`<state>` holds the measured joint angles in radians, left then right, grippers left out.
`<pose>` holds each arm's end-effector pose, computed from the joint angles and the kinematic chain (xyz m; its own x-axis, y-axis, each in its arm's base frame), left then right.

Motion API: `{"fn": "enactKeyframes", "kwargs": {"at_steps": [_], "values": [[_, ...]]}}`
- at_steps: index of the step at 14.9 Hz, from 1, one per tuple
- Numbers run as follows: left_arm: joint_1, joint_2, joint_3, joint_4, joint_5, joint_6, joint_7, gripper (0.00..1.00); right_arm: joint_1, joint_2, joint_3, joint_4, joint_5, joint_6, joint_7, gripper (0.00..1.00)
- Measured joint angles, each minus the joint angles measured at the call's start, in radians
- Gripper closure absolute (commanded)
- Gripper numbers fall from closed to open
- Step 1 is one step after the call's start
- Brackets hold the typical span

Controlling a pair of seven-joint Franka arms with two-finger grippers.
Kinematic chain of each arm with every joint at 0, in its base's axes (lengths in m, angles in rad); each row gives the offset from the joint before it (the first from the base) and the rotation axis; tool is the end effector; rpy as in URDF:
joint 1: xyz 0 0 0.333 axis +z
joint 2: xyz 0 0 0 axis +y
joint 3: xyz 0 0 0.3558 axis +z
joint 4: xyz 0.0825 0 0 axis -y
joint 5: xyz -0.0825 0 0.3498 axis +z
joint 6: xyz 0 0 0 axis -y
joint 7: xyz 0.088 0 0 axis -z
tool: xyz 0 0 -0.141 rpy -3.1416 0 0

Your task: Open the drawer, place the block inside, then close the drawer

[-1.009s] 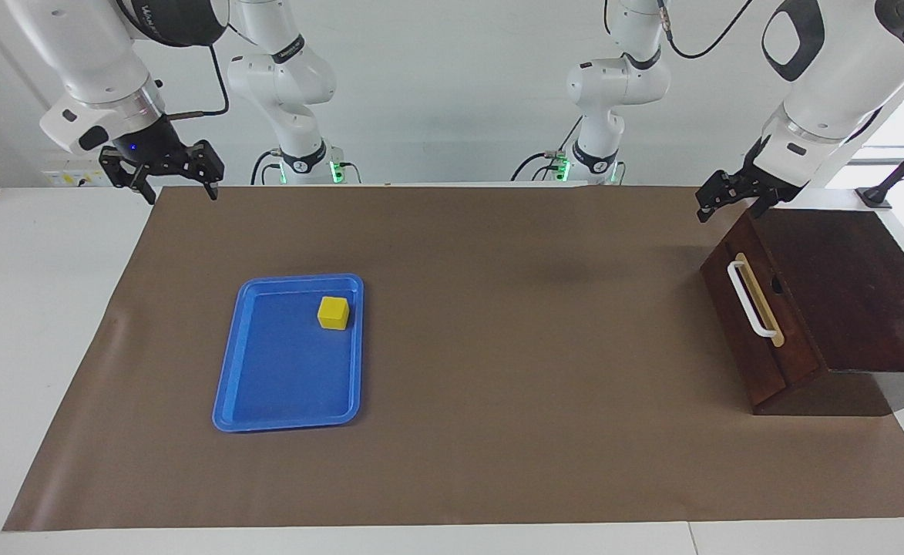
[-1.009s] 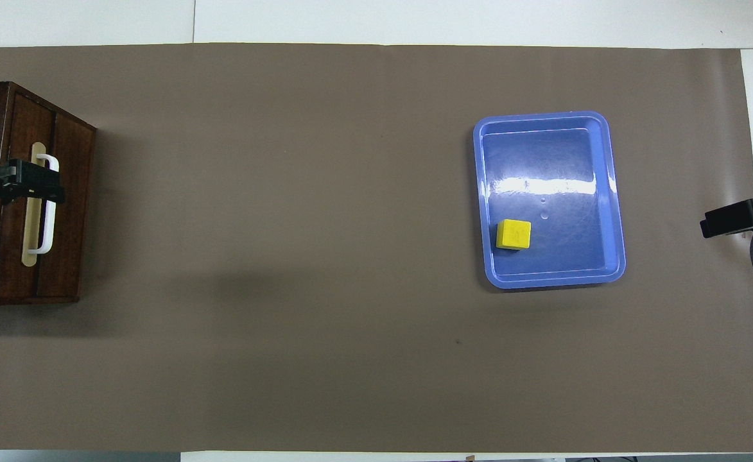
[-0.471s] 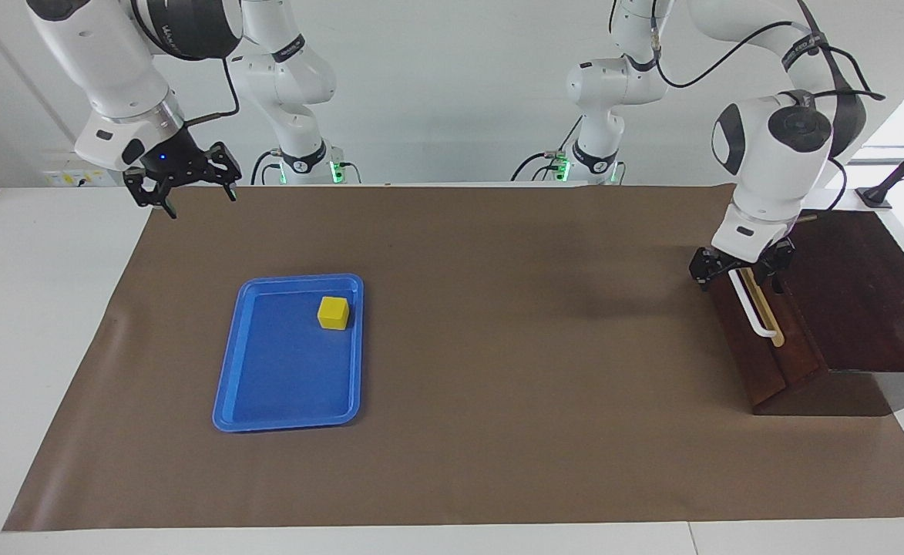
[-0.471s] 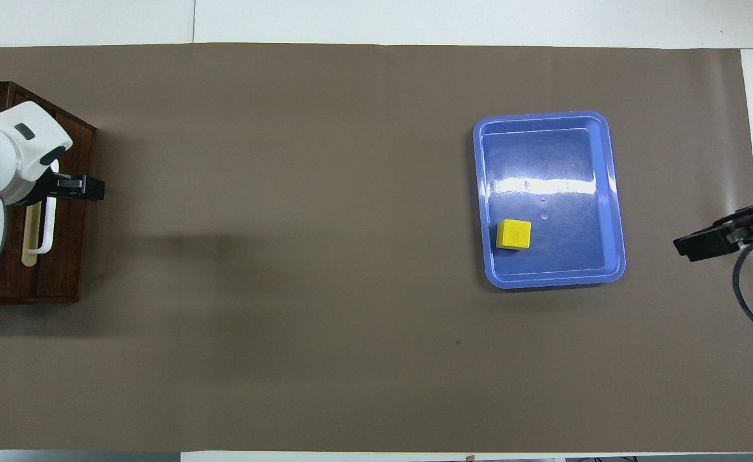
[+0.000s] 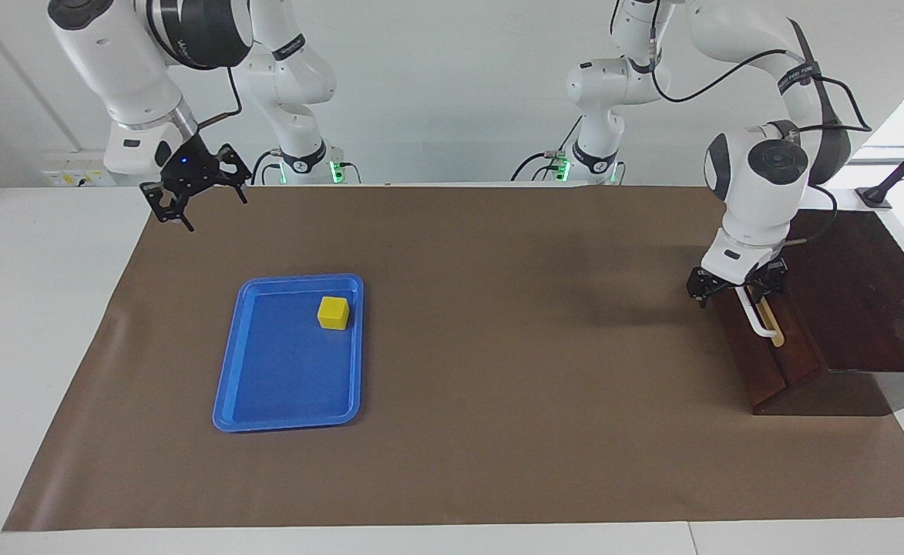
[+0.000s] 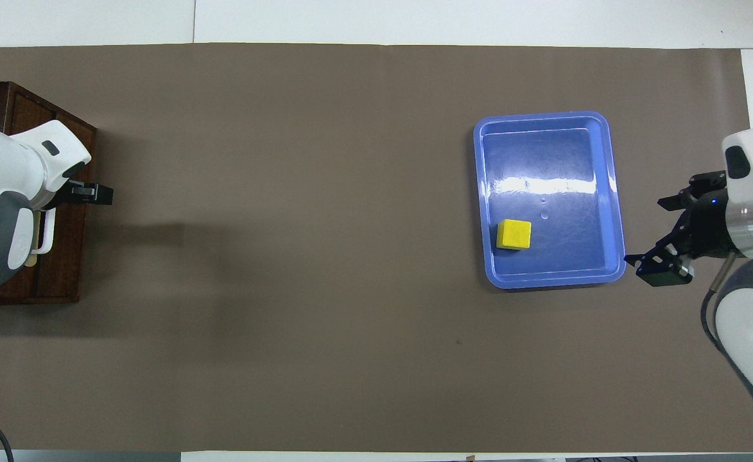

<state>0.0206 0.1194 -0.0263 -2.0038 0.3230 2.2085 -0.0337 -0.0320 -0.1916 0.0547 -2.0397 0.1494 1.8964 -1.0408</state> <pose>0.5668 0.0165 0.4328 0.9844 -0.1621 0.0686 -0.1387 -0.9542 -0.2651 0.4668 0.0280 0.5458 0.5215 0.8421 0.1374 0.8519 -0.5229 -0.0283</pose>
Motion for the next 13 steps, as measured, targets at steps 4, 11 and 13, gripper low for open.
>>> {"fn": "enactKeyframes", "kwargs": {"at_steps": [4,11,13], "values": [[-0.008,0.0,-0.008,-0.013,0.0,0.038,-0.028,0.0,0.016,0.021,0.002,-0.103,0.202,0.091,-0.295,0.0],[-0.177,0.0,-0.017,0.001,-0.073,0.042,-0.287,0.0,0.016,0.223,-0.001,-0.152,0.5,0.285,-0.849,0.0],[-0.228,0.0,-0.017,0.015,-0.088,0.039,-0.356,0.0,0.016,0.25,-0.001,-0.174,0.561,0.308,-0.908,0.0]]}}
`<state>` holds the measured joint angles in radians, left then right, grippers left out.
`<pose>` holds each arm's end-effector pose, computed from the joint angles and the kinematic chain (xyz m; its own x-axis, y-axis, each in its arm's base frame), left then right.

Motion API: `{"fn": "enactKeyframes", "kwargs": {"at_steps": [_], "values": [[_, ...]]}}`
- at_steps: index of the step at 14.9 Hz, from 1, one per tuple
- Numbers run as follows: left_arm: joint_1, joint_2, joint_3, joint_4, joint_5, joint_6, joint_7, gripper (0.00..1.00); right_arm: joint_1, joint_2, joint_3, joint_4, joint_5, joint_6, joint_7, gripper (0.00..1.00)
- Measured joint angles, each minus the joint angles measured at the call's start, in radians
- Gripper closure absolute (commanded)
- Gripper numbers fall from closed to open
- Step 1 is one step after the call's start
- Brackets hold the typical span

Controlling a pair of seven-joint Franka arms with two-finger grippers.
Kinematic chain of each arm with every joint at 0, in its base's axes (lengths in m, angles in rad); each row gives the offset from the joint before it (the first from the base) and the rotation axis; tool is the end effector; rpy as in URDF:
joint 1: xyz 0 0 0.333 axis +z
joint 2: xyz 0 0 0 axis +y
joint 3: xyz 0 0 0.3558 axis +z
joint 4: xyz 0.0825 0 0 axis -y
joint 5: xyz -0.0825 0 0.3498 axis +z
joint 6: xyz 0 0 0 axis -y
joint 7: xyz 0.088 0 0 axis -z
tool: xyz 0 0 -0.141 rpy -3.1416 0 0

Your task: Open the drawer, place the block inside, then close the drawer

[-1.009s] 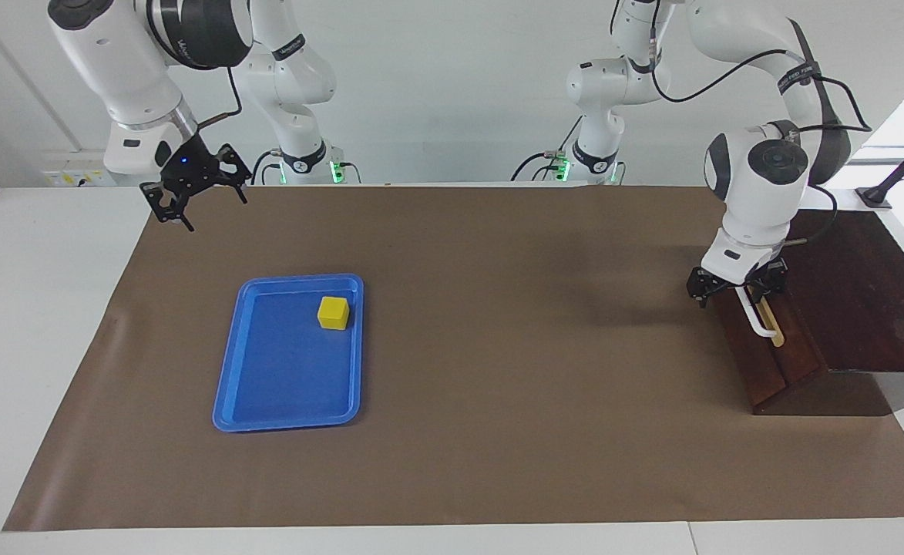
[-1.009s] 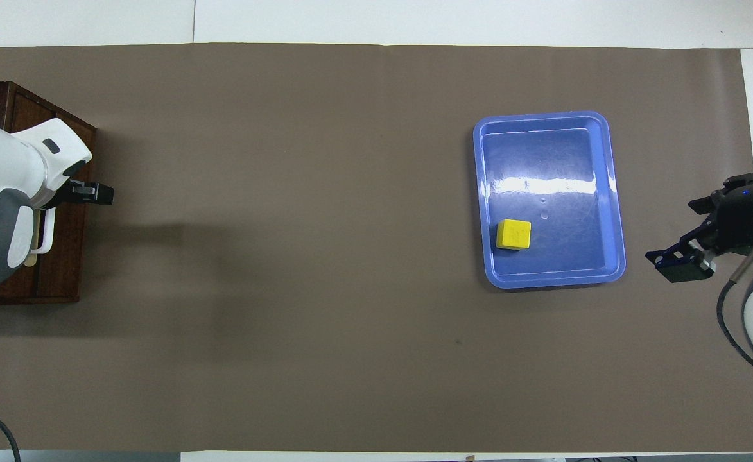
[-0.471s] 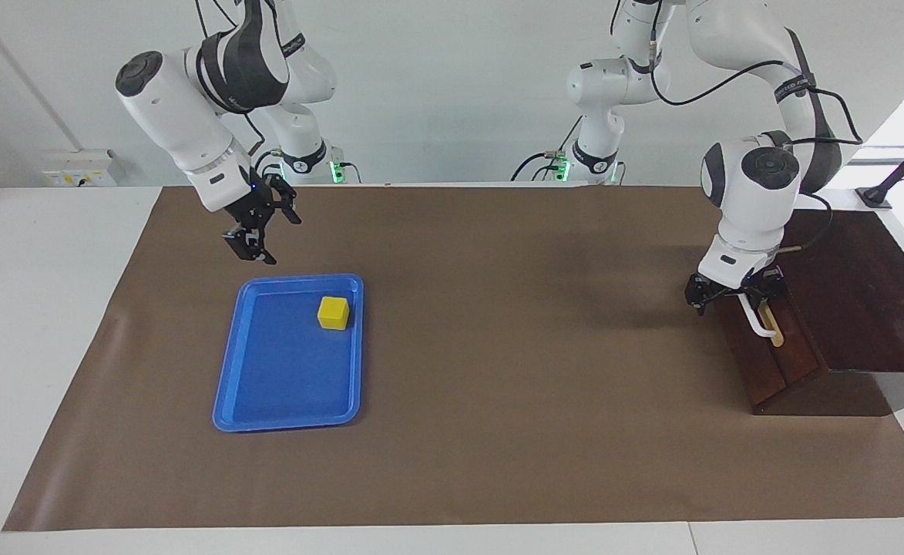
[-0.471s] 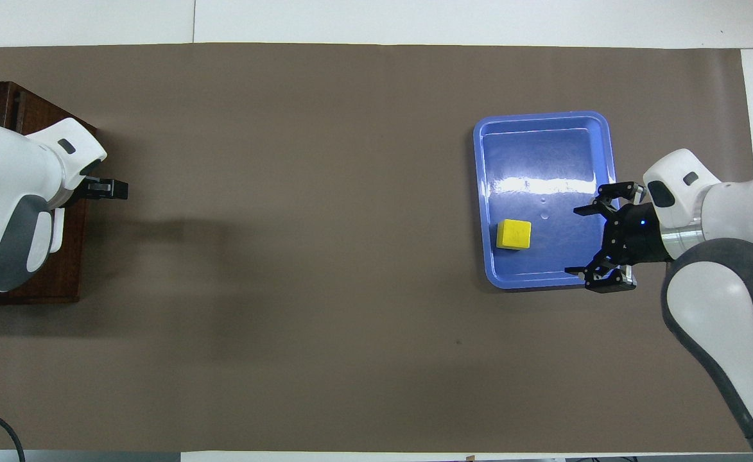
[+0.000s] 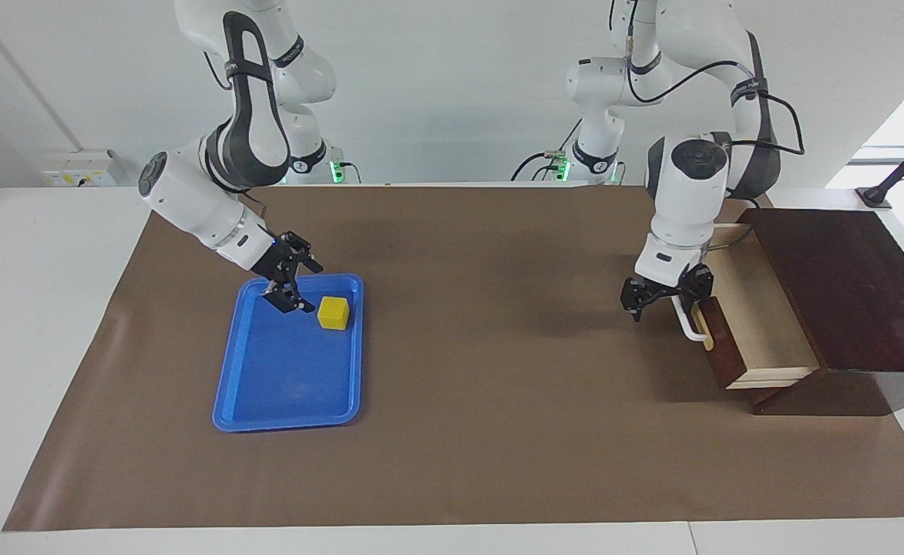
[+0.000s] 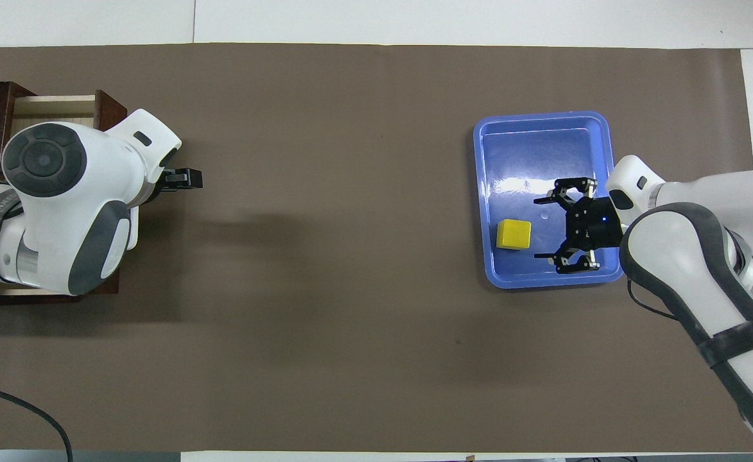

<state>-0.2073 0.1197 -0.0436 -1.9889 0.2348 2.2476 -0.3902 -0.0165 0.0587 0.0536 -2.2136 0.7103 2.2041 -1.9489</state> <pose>0.5599 -0.1296 0.4419 0.9819 -0.0075 0.1894 0.0180 -0.9910 -0.1327 0.5096 0.0589 0.3855 0.0255 0.8469 0.5311 0.9989 -0.0419 0.0188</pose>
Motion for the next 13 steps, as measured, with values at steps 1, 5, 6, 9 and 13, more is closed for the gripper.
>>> {"fn": "enactKeyframes", "kwargs": {"at_steps": [1,5,6,9,13], "values": [[-0.021,0.0,-0.001,0.003,-0.003,-0.001,-0.026,0.0,-0.001,0.016,0.0,-0.011,0.042,0.006,-0.045,0.0],[-0.04,0.001,0.003,0.004,-0.006,-0.008,-0.051,0.0,-0.005,0.081,-0.008,-0.021,0.133,0.023,-0.133,0.0],[-0.037,0.001,0.006,0.009,-0.008,-0.02,-0.051,0.0,-0.006,0.086,-0.009,-0.021,0.133,0.024,-0.138,0.0],[-0.036,0.015,0.012,0.115,-0.076,-0.154,-0.051,0.0,-0.012,0.114,-0.009,-0.023,0.154,0.046,-0.198,0.0],[-0.006,0.039,0.022,0.272,-0.097,-0.294,-0.048,0.0,-0.022,0.157,-0.009,-0.023,0.176,0.062,-0.247,0.0]]}}
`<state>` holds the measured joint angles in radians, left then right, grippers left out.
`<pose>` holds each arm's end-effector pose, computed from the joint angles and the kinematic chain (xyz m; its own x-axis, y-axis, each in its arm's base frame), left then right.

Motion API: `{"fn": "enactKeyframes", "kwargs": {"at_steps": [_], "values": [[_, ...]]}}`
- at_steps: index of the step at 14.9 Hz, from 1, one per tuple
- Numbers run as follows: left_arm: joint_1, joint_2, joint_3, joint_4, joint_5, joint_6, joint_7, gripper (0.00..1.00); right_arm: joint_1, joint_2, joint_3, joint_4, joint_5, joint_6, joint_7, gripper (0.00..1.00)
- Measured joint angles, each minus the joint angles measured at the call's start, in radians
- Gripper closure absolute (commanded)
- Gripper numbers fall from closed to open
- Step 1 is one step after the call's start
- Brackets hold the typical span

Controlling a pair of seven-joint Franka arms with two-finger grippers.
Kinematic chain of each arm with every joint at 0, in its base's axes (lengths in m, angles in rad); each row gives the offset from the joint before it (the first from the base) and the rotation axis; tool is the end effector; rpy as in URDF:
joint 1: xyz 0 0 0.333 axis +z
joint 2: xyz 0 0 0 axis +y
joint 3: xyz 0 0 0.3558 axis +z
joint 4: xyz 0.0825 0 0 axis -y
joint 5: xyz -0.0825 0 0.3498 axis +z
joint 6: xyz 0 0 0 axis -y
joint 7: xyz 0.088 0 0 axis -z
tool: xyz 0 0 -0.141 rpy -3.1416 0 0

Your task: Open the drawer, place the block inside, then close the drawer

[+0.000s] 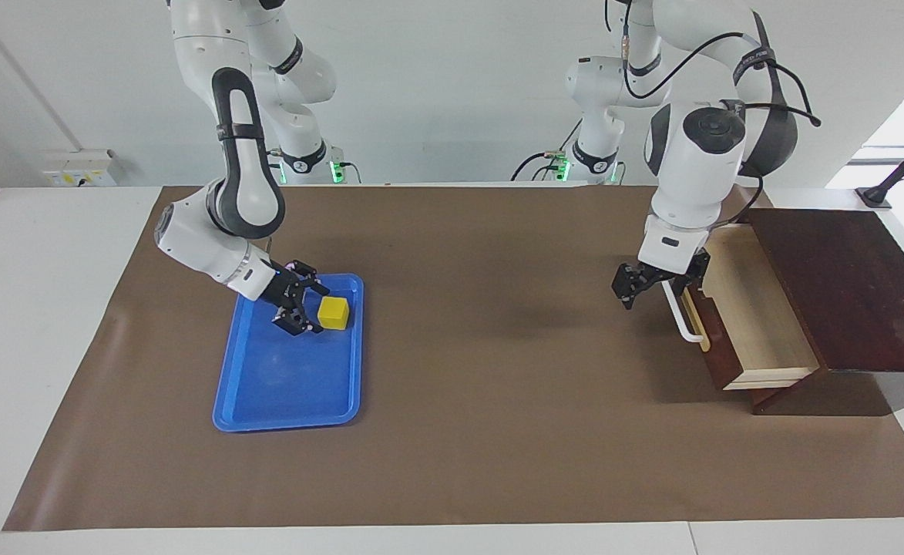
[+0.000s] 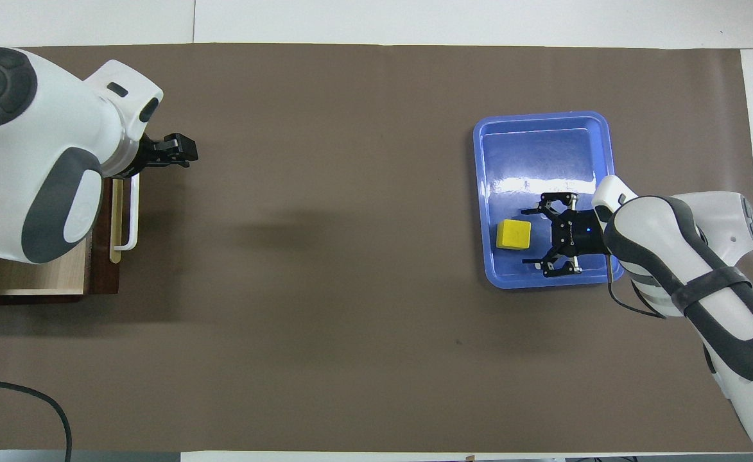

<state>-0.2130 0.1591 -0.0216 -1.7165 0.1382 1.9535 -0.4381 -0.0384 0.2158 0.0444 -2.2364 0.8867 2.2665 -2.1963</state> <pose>0.5822 -0.1245 0.5121 0.9811 0.1503 0.1219 0.1611 -0.9833 -0.0843 0.5179 0.0430 0.3032 0.0118 0.7975 0.6032 0.9995 -0.0278 0.0172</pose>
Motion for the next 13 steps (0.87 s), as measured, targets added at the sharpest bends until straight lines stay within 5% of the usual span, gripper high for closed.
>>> {"fn": "enactKeyframes", "kwargs": {"at_steps": [6,11,12,13], "values": [[0.158,0.021,0.005,0.0,-0.002,0.036,0.222,0.0,0.0,0.001,0.001,0.005,0.002,-0.001,0.001,0.0],[0.175,0.027,-0.008,-0.073,-0.005,0.093,0.253,0.0,0.006,0.001,0.004,0.014,0.005,-0.007,0.003,0.0],[0.173,0.026,-0.011,-0.088,-0.01,0.107,0.253,0.0,0.007,0.001,0.006,0.014,0.013,-0.007,0.003,0.04],[0.17,0.026,-0.011,-0.098,-0.029,0.117,0.253,0.0,0.007,0.001,0.007,0.014,0.022,-0.007,0.003,0.19]]}}
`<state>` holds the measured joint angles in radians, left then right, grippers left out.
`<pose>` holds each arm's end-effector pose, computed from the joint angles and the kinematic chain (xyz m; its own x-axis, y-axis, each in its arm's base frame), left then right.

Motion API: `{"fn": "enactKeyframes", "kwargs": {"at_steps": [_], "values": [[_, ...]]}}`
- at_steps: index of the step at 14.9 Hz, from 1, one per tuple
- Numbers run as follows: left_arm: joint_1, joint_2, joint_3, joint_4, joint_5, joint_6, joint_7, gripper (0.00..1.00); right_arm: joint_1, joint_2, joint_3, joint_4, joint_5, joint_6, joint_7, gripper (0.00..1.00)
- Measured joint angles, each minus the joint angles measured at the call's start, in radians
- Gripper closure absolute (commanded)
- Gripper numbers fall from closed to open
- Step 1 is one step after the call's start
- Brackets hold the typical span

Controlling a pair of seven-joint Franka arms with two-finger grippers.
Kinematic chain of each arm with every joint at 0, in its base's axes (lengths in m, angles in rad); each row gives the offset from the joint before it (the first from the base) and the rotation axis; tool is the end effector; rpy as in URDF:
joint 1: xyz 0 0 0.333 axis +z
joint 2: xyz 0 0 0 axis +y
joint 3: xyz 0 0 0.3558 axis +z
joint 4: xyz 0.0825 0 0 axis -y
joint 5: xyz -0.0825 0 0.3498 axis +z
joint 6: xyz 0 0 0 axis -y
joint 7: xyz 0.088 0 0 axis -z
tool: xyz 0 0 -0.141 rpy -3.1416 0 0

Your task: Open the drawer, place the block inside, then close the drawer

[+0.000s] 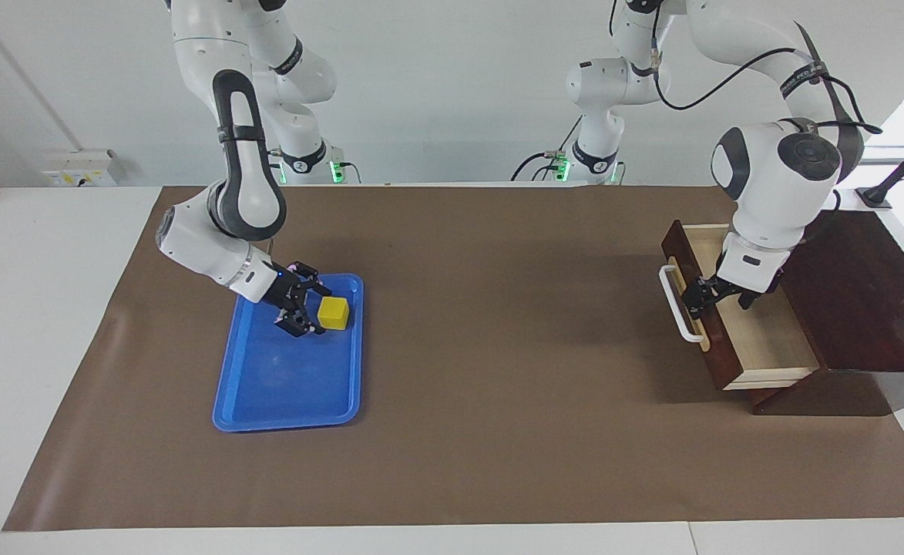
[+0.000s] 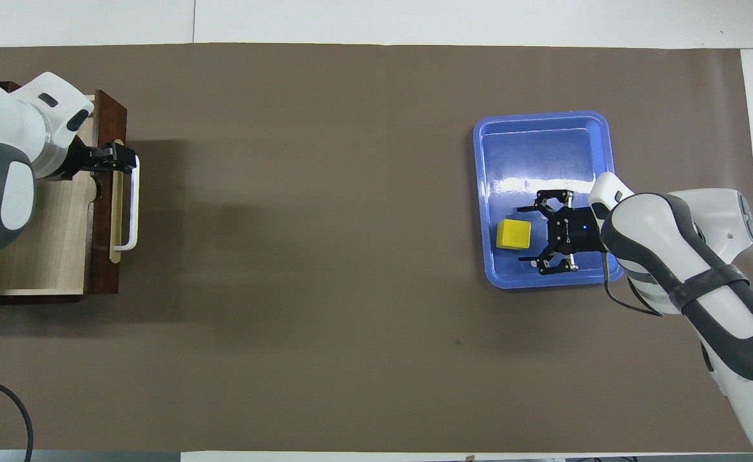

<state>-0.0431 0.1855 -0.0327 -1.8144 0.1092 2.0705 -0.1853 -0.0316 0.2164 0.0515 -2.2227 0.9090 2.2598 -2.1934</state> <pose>0.5961 -0.0352 0.4630 0.9948 0.0577 0.0843 0.0644 -0.9948 -0.0789 0.5221 0.0518 0.3085 0.0095 0.7852 0.6191 0.9993 -0.0307 0.0235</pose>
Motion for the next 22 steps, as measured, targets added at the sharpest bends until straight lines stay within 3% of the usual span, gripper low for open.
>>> {"fn": "enactKeyframes", "kwargs": {"at_steps": [1,3,13,17,19,22], "values": [[-0.002,0.0,0.0,-0.005,-0.032,0.007,0.0,0.0,0.0,0.0,0.001,0.0,0.007,0.0,0.0,0.99],[-0.011,-0.002,-0.005,-0.007,-0.093,0.017,0.0,0.0,0.0,0.0,0.001,0.0,0.011,0.0,0.0,1.0],[-0.049,-0.003,-0.003,-0.005,-0.104,0.016,-0.024,0.0,0.046,-0.017,0.004,0.071,0.012,-0.019,0.089,1.0],[-0.05,-0.017,-0.003,0.1,-0.117,-0.112,-0.058,0.0,0.145,-0.06,0.006,0.141,-0.001,-0.058,0.285,1.0],[-0.058,-0.027,-0.005,0.173,-0.12,-0.173,-0.192,0.0,0.217,-0.072,0.007,0.19,-0.005,-0.064,0.401,1.0],[-0.107,-0.028,-0.011,0.193,-0.136,-0.183,-0.556,0.0,0.322,-0.074,0.008,0.257,-0.006,-0.062,0.574,1.0]]}}
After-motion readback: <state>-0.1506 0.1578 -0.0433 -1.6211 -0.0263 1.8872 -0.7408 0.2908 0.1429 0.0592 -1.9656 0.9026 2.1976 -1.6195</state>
